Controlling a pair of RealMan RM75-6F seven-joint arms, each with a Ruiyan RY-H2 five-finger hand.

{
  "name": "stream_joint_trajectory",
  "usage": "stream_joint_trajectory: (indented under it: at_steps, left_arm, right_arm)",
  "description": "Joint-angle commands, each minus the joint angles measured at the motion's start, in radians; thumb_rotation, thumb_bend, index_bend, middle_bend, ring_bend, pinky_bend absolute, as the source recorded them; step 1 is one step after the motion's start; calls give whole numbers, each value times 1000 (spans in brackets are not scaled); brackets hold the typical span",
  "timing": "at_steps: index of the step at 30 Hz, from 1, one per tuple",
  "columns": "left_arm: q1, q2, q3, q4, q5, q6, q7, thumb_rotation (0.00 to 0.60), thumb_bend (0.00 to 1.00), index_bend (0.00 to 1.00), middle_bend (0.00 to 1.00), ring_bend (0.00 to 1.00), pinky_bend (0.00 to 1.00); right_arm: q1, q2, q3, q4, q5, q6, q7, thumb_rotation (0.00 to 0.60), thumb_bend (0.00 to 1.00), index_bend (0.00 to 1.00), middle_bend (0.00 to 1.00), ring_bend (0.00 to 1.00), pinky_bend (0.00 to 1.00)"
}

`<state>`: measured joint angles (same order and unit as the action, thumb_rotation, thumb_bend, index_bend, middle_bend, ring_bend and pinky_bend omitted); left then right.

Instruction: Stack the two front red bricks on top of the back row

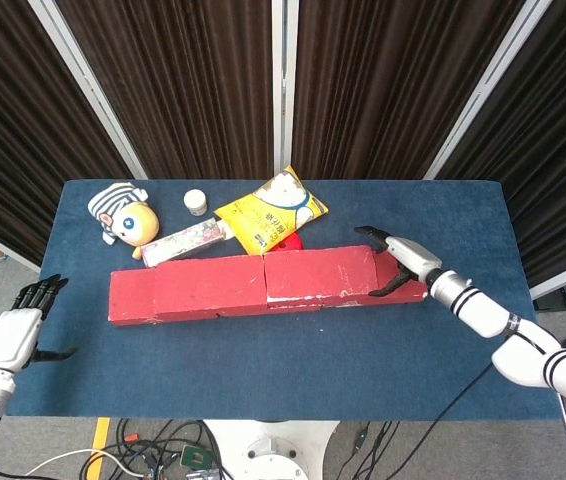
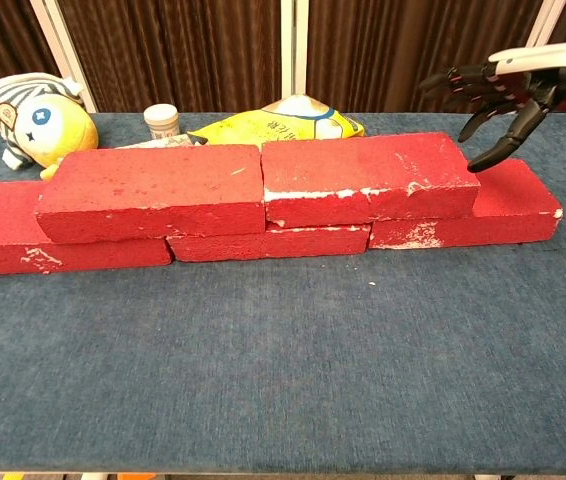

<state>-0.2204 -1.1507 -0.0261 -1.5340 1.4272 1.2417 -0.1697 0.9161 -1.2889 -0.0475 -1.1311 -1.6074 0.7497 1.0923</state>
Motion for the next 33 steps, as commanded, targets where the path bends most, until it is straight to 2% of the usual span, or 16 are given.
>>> stream_joint_trajectory:
  at_steps: [1, 5, 9, 15, 22, 33]
  left_arm:
    - [-8, -10, -1, -7, 2, -8, 13, 600, 0, 0, 0, 0, 11]
    - [-23, -33, -7, -18, 0, -20, 40, 600, 0, 0, 0, 0, 11]
    - [-50, -60, -11, -40, 7, -45, 73, 600, 0, 0, 0, 0, 11]
    - [-112, -109, -37, -91, 20, -84, 147, 600, 0, 0, 0, 0, 11]
    - [-181, -178, -79, -113, -61, -163, 212, 600, 0, 0, 0, 0, 8]
    - [-239, -276, -117, -69, -151, -192, 283, 600, 0, 0, 0, 0, 0]
  right_arm:
    - [-12, 36, 3, -37, 8, 19, -33, 600, 0, 0, 0, 0, 236]
    - [-37, 76, 13, -84, 20, 62, -74, 600, 0, 0, 0, 0, 235]
    - [-75, 109, 30, -126, 40, 124, -168, 600, 0, 0, 0, 0, 216]
    - [-121, 156, 46, -204, 70, 172, -292, 600, 0, 0, 0, 0, 120]
    - [-184, 195, 51, -273, 70, 254, -383, 600, 0, 0, 0, 0, 11]
    - [-229, 215, 66, -298, 85, 271, -420, 600, 0, 0, 0, 0, 0]
